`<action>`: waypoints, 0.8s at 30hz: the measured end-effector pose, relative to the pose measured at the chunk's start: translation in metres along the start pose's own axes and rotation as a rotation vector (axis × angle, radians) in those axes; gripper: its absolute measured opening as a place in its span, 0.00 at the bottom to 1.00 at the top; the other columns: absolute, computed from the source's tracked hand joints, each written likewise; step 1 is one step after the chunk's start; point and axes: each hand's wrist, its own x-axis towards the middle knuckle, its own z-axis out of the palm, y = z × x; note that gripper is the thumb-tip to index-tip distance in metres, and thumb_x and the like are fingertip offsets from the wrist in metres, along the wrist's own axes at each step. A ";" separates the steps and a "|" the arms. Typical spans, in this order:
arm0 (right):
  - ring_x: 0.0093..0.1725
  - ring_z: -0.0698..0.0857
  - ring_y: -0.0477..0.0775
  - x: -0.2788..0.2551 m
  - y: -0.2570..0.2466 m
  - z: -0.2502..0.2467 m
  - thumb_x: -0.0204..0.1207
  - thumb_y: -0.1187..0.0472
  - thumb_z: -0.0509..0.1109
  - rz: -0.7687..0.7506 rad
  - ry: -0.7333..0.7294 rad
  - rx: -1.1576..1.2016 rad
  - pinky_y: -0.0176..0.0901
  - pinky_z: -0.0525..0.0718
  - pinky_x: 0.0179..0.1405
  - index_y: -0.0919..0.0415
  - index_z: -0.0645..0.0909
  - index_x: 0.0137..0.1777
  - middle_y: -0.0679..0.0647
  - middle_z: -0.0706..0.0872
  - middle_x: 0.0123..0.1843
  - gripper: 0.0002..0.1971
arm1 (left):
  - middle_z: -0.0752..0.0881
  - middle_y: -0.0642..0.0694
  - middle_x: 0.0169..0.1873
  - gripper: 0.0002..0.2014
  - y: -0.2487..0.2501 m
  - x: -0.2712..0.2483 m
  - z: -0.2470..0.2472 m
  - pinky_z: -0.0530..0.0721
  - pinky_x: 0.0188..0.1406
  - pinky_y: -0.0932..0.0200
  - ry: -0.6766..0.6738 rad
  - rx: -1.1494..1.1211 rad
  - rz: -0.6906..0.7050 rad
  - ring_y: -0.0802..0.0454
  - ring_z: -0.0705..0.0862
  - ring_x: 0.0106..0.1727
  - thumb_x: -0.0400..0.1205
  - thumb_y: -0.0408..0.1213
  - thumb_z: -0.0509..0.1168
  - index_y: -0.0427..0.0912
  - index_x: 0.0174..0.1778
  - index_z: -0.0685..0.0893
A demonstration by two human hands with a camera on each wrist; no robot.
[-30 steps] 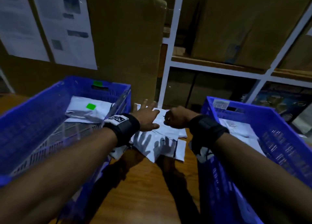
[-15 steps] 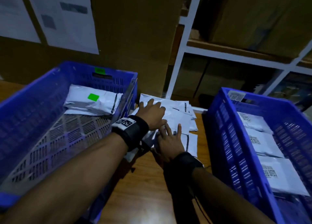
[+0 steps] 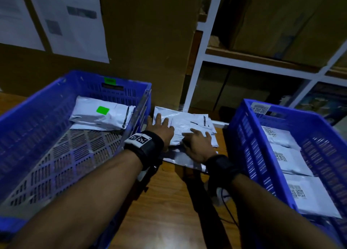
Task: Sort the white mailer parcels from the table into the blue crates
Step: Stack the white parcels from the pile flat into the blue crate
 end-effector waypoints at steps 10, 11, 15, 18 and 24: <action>0.86 0.55 0.58 -0.016 0.016 -0.065 0.80 0.30 0.53 0.063 0.061 -0.113 0.85 0.39 0.73 0.50 0.76 0.71 0.49 0.73 0.80 0.31 | 0.69 0.44 0.80 0.18 0.004 -0.004 -0.016 0.52 0.78 0.21 0.214 -0.039 0.040 0.37 0.52 0.86 0.90 0.41 0.51 0.49 0.75 0.76; 0.86 0.53 0.59 -0.018 0.013 -0.069 0.79 0.28 0.53 0.038 0.071 -0.230 0.87 0.37 0.71 0.50 0.74 0.74 0.48 0.72 0.81 0.34 | 0.66 0.44 0.82 0.18 0.005 -0.005 -0.016 0.51 0.78 0.21 0.228 -0.038 0.057 0.37 0.49 0.87 0.91 0.41 0.51 0.49 0.76 0.75; 0.87 0.50 0.61 -0.022 0.004 -0.080 0.82 0.36 0.58 -0.012 0.107 -0.548 0.94 0.36 0.66 0.42 0.75 0.74 0.46 0.69 0.82 0.24 | 0.57 0.45 0.86 0.19 0.013 -0.016 -0.021 0.47 0.79 0.20 0.303 -0.017 0.141 0.38 0.44 0.88 0.90 0.39 0.55 0.51 0.77 0.74; 0.86 0.53 0.61 -0.022 0.009 -0.090 0.80 0.46 0.66 0.056 0.107 -0.453 0.95 0.36 0.65 0.44 0.83 0.62 0.43 0.76 0.77 0.13 | 0.49 0.43 0.88 0.24 0.012 -0.016 -0.022 0.45 0.79 0.21 0.449 -0.089 0.137 0.37 0.39 0.87 0.88 0.35 0.58 0.49 0.82 0.67; 0.83 0.63 0.57 -0.036 0.039 -0.128 0.81 0.52 0.62 0.197 0.228 -0.307 0.93 0.43 0.68 0.49 0.84 0.56 0.47 0.84 0.66 0.11 | 0.30 0.38 0.85 0.42 0.005 -0.015 -0.025 0.40 0.80 0.27 0.671 -0.276 -0.015 0.33 0.31 0.85 0.85 0.51 0.64 0.43 0.88 0.48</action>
